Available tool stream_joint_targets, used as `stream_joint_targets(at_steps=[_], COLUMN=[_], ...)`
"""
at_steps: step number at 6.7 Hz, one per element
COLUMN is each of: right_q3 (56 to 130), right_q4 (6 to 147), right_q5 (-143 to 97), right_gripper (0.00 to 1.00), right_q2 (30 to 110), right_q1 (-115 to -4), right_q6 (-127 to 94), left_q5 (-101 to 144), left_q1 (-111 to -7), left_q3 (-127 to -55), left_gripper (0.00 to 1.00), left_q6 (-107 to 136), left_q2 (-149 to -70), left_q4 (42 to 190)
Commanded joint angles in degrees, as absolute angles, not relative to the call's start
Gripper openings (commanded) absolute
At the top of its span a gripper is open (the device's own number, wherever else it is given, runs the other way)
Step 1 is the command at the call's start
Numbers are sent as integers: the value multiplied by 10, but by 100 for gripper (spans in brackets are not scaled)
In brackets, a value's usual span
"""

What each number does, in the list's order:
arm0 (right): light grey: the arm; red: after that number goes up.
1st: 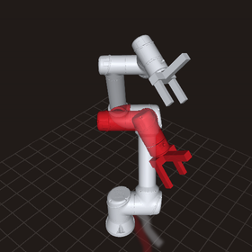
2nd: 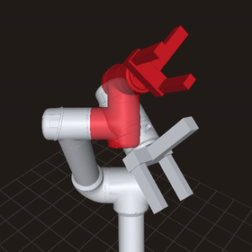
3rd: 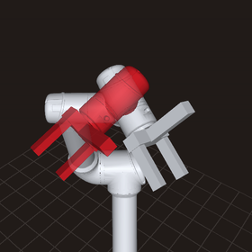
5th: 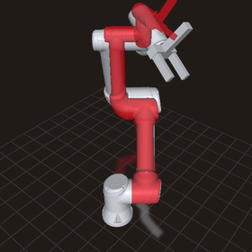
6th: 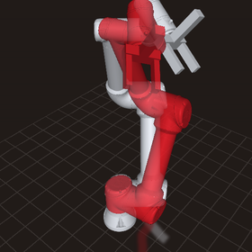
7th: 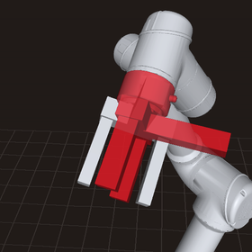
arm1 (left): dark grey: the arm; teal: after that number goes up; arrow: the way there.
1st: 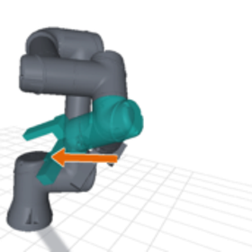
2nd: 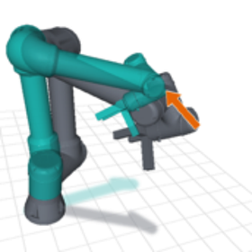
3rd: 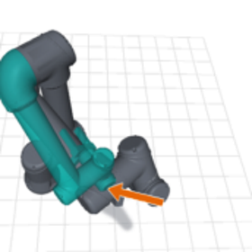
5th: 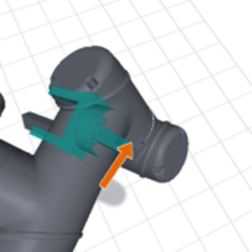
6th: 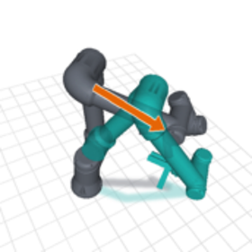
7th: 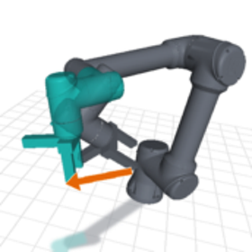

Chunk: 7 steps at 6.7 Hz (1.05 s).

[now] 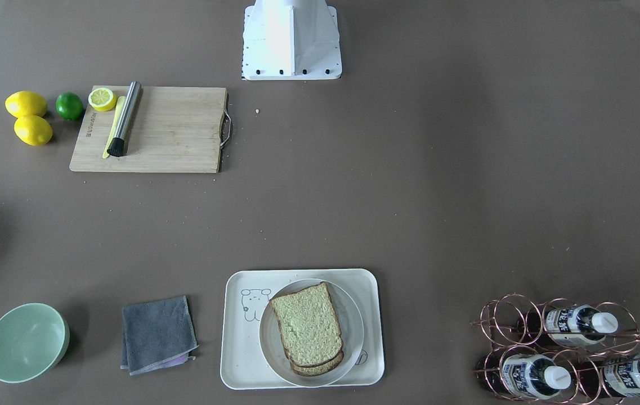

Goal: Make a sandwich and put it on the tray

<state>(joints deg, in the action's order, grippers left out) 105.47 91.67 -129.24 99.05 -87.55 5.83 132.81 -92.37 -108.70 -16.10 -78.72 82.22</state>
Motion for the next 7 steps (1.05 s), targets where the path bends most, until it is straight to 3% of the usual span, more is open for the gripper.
stream_joint_targets(at_steps=[1,7], right_q3=[1053,1051], right_q4=[917,917], right_q5=[-1292,-1292], right_gripper=[100,100], right_q2=[991,991], right_q1=[-875,-875], right_q6=[56,57], left_q5=[1329,1332], left_q1=[-923,-923], left_q3=[-1089,-1099], left_gripper=[98,98], left_q6=[-157,-117], left_q2=[-788,-801], left_q4=[824,825])
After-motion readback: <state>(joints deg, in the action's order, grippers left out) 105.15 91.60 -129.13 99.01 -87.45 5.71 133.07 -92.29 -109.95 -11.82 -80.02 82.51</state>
